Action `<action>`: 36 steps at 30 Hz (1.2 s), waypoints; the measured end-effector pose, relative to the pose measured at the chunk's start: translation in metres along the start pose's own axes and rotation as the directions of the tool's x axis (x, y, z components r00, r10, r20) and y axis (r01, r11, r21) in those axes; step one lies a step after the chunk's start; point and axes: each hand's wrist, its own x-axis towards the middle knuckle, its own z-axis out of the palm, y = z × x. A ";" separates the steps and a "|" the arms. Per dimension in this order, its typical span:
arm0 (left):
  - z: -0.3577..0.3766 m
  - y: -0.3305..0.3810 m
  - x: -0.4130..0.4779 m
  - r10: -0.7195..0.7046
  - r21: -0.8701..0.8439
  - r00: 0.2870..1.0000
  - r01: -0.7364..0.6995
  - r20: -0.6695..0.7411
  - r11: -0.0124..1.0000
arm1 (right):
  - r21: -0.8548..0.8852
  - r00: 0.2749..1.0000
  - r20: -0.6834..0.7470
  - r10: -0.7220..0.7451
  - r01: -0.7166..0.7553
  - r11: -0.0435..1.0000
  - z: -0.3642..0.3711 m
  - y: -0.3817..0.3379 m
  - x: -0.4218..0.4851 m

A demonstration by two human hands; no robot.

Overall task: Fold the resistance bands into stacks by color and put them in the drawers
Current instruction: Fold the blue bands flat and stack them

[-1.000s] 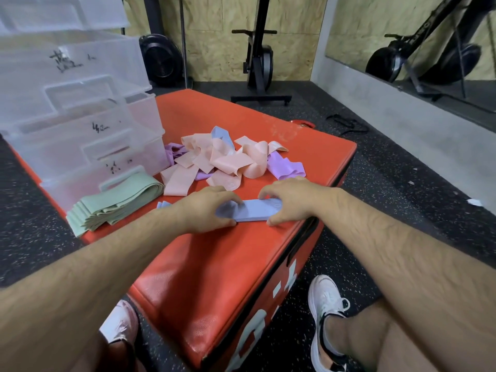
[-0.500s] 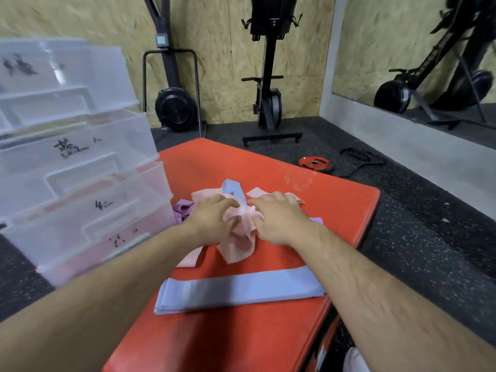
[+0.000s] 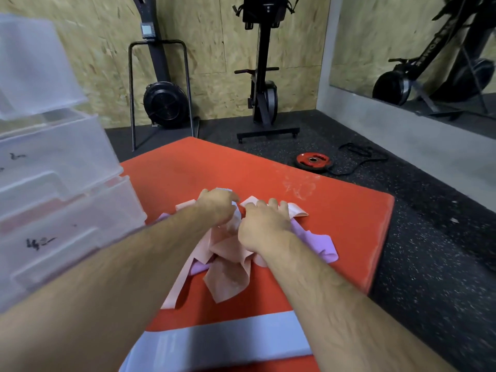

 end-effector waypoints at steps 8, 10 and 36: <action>-0.017 -0.004 -0.012 -0.027 -0.103 0.975 0.004 -0.220 0.995 | 0.028 0.996 -0.084 0.028 -0.026 0.999 -0.007 0.006 -0.012; -0.032 -0.007 -0.019 -0.009 -0.194 0.949 -0.055 -0.315 0.980 | 0.086 0.988 -0.153 0.014 -0.001 0.996 -0.013 0.009 -0.017; -0.195 0.039 -0.177 0.154 -0.126 0.525 -0.460 -0.837 0.879 | 0.684 0.747 -0.658 0.097 0.539 0.492 -0.092 0.026 -0.110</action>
